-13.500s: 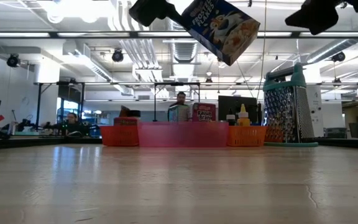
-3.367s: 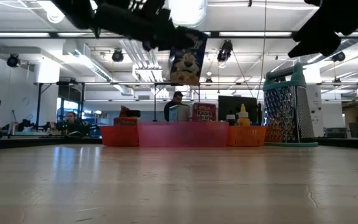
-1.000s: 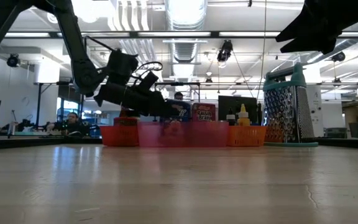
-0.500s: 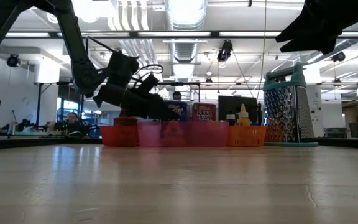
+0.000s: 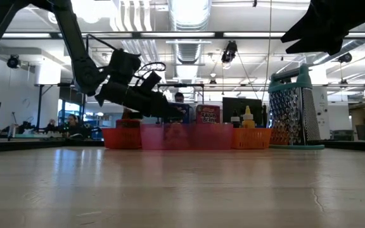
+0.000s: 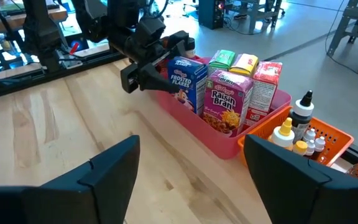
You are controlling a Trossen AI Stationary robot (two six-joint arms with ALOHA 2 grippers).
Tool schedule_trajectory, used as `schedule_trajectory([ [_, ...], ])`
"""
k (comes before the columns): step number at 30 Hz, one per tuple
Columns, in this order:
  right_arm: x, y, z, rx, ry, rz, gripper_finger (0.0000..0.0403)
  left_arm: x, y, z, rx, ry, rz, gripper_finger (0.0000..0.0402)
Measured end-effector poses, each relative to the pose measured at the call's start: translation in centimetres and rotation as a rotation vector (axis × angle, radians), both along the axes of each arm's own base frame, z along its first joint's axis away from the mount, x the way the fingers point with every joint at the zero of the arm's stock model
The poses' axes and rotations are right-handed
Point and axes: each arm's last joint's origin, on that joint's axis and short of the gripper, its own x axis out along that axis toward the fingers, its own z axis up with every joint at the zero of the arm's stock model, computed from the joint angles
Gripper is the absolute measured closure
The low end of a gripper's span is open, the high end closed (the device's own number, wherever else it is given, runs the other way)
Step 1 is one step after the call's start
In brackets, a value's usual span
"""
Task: Pick & Place Kitchen Items
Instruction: Put the blue cereal box into the pink bin, then return to Home Position
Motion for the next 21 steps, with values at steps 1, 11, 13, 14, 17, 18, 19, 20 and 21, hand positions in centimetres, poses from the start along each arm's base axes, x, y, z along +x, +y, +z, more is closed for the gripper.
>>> schedule_trajectory([
  [1,0.0,0.0,0.0,0.0,0.0,0.0,0.0119,0.0,0.0,0.1,0.002,-0.003,0.0,0.0082],
  [11,0.0,0.0,0.0,0.0,0.0,0.0,0.0096,-0.8,-0.5,4.2,0.049,-0.092,0.001,0.0083],
  [13,0.0,0.0,0.0,-0.001,0.001,0.0,0.0091,-1.3,-0.8,5.7,0.062,-0.118,0.001,0.0083],
  [14,0.0,0.0,0.0,-0.003,0.002,0.001,0.0089,-1.6,-0.9,6.4,0.065,-0.124,0.001,0.0083],
  [17,0.0,0.0,0.0,-0.004,0.003,0.001,0.0082,-2.6,-1.5,8.6,0.073,-0.138,0.001,0.0083],
  [18,0.0,0.0,0.0,-0.006,0.004,0.002,0.008,-3.1,-1.8,9.3,0.074,-0.139,0.001,0.0083],
  [19,0.0,0.0,0.0,-0.014,0.008,0.005,0.0077,-3.5,-2.1,9.9,0.076,-0.135,0.0,0.0083],
  [20,0.0,0.0,0.0,-0.026,0.015,0.01,0.0075,-4.0,-2.3,10.6,0.082,-0.136,0.0,0.0083],
  [21,0.0,0.0,0.0,-0.036,0.019,0.013,0.0074,-4.5,-2.7,11.4,0.085,-0.14,0.0,0.0083],
])
